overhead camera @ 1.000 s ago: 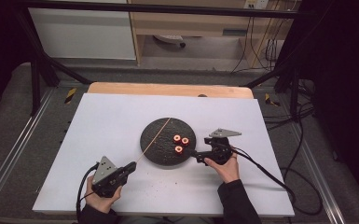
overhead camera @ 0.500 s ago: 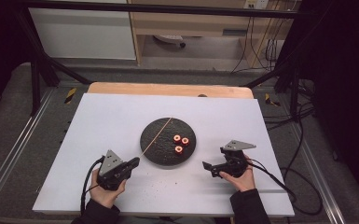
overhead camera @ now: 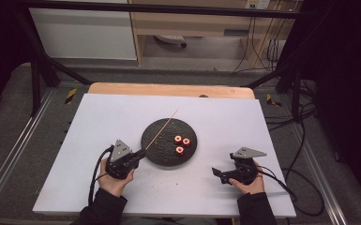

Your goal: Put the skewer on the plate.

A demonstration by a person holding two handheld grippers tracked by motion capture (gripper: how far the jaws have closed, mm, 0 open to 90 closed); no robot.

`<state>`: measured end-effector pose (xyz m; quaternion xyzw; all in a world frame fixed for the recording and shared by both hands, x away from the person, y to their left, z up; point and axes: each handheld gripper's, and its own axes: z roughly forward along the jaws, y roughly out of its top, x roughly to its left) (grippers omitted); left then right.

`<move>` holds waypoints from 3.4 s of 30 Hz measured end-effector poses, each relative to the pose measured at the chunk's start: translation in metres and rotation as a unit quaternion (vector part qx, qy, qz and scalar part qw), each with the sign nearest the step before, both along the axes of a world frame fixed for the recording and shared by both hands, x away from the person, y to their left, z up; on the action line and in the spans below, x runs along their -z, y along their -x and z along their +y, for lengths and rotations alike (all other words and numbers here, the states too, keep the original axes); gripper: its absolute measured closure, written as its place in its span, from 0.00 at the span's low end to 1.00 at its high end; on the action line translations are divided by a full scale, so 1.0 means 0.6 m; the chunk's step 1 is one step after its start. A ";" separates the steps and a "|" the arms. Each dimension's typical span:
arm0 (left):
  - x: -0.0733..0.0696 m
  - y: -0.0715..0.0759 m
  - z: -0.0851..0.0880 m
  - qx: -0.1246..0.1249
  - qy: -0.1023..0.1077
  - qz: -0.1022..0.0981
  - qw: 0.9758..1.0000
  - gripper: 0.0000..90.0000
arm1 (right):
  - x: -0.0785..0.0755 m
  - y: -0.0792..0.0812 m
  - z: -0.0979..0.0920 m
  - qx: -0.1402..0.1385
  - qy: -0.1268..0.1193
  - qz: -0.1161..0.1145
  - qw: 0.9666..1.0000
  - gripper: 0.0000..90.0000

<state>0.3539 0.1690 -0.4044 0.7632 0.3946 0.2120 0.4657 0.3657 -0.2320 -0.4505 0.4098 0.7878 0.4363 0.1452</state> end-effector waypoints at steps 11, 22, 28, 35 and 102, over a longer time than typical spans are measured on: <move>0.017 -0.030 -0.029 -0.018 -0.014 0.017 1.000 0.98 | 0.001 0.001 -0.003 0.003 0.001 0.001 1.000 0.01; 0.042 -0.039 -0.061 -0.028 -0.051 0.031 0.998 0.98 | 0.005 0.001 -0.006 0.002 0.000 0.002 1.000 0.01; 0.053 -0.047 -0.070 -0.039 -0.068 0.047 0.996 0.98 | 0.006 0.001 -0.005 0.002 0.001 0.004 1.000 0.01; 0.059 -0.049 -0.076 -0.044 -0.080 0.052 0.994 0.98 | 0.008 0.001 -0.004 0.001 0.000 0.006 1.000 0.02; 0.076 0.019 0.157 0.017 -0.062 0.051 0.997 0.05 | 0.009 0.004 -0.003 -0.010 0.009 0.018 1.000 0.01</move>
